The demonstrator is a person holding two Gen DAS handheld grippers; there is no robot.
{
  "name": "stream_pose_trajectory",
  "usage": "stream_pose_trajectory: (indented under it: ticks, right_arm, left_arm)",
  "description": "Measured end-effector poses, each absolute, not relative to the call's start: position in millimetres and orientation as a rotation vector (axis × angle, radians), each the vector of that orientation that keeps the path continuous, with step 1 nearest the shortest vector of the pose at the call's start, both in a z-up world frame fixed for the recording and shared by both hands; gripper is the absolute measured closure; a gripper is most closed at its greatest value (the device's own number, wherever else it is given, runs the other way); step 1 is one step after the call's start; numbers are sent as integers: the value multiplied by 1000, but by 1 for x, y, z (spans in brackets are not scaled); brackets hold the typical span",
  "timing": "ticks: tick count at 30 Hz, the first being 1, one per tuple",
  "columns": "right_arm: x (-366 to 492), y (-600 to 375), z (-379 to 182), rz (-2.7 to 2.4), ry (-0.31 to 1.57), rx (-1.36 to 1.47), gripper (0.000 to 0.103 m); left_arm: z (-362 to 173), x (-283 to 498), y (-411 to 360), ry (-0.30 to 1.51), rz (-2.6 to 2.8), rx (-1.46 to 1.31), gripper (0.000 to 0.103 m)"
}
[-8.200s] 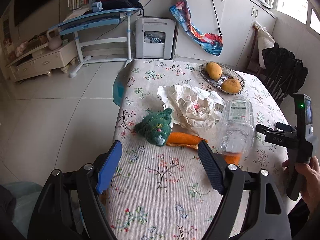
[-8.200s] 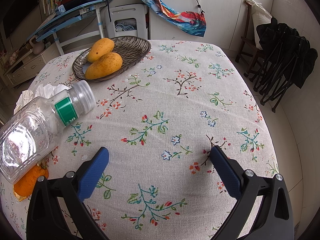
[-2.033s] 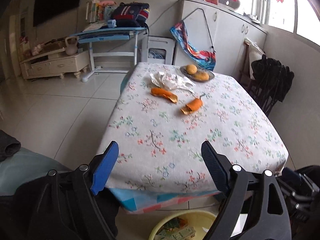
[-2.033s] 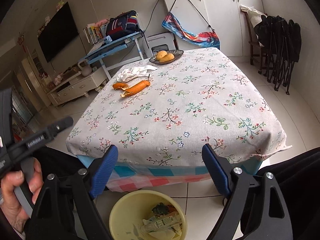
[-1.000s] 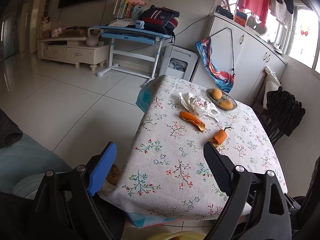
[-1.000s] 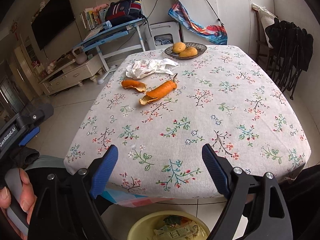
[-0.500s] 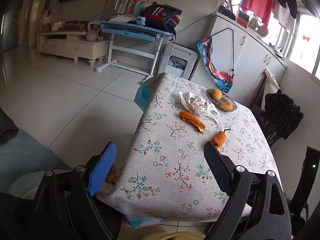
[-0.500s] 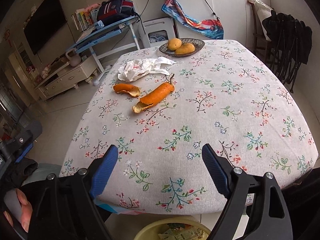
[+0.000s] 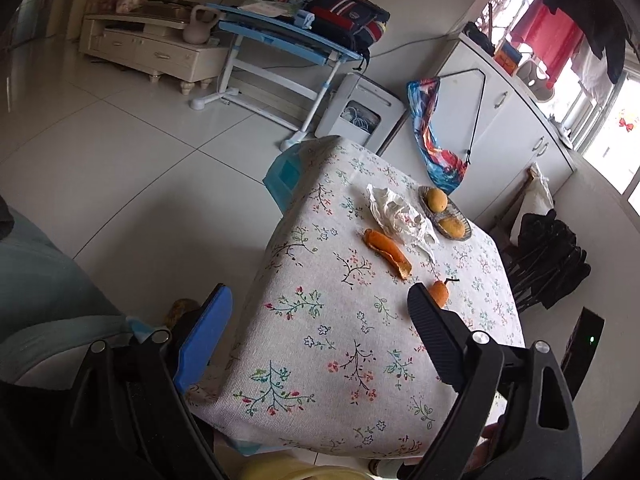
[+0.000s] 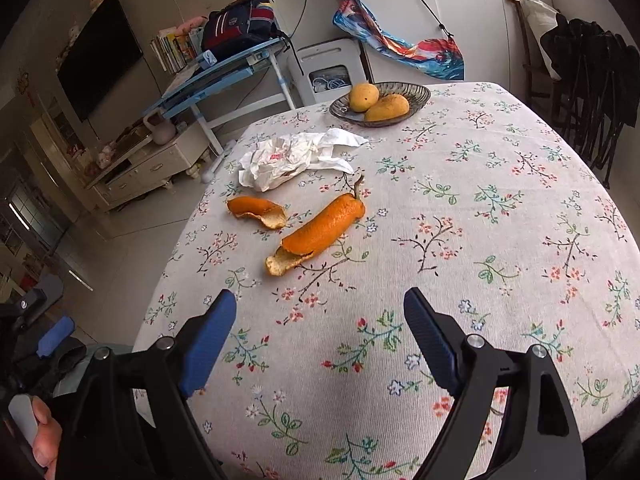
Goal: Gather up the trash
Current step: 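Move both open grippers back over the table toward the orange peels, then grasp a long orange peel with the right gripper while the left gripper grasps another peel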
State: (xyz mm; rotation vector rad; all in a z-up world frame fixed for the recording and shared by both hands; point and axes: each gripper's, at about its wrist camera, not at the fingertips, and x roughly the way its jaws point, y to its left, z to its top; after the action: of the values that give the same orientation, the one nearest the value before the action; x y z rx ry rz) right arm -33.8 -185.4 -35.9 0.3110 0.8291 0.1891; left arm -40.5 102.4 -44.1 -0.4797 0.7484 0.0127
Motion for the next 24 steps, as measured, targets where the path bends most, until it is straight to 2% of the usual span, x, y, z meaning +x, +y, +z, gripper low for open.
stream_pose_trajectory:
  ticks: [4, 7, 12, 14, 17, 19, 24]
  right_arm:
    - [-5, -181, -42, 172, 848, 316, 21]
    - [16, -177, -49, 160, 876, 298, 26]
    - [30, -166, -56, 194, 897, 166, 45]
    - [30, -170, -57, 228, 903, 124, 60]
    - [29, -187, -56, 270, 931, 102, 75]
    - [26, -200, -55, 285, 952, 81, 79]
    - [14, -226, -53, 313, 998, 52, 80]
  left_arm:
    - [-49, -13, 93, 797, -5, -459, 17]
    - [-48, 13, 83, 815, -28, -417, 17]
    - [-53, 59, 60, 873, -84, -350, 22]
    - [-59, 75, 50, 903, -106, -334, 24]
    - [-67, 97, 31, 942, -122, -296, 28]
    - [-73, 110, 19, 969, -125, -268, 30]
    - [-86, 134, -4, 1002, -91, -215, 32]
